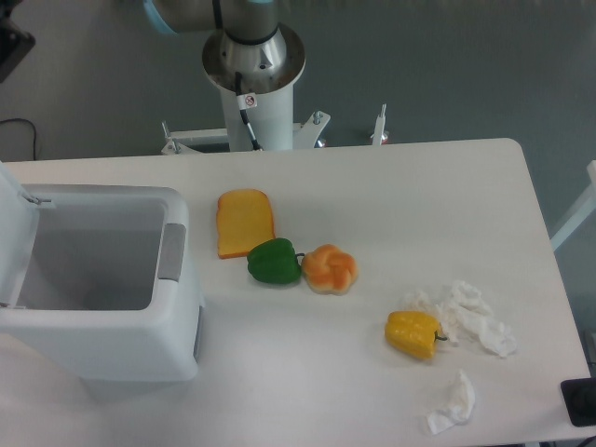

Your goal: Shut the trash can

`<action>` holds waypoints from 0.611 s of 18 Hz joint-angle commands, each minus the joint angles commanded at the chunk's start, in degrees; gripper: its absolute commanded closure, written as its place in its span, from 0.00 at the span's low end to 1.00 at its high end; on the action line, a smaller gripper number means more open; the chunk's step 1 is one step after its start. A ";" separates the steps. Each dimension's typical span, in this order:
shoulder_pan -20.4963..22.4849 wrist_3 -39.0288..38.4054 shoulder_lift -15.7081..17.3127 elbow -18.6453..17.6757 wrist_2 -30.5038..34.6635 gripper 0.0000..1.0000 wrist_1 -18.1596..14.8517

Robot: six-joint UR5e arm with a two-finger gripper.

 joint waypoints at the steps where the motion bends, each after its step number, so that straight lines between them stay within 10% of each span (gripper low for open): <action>1: -0.61 0.09 -0.44 0.18 0.00 0.00 0.00; 11: -4.13 0.09 -2.73 0.62 0.00 0.00 0.87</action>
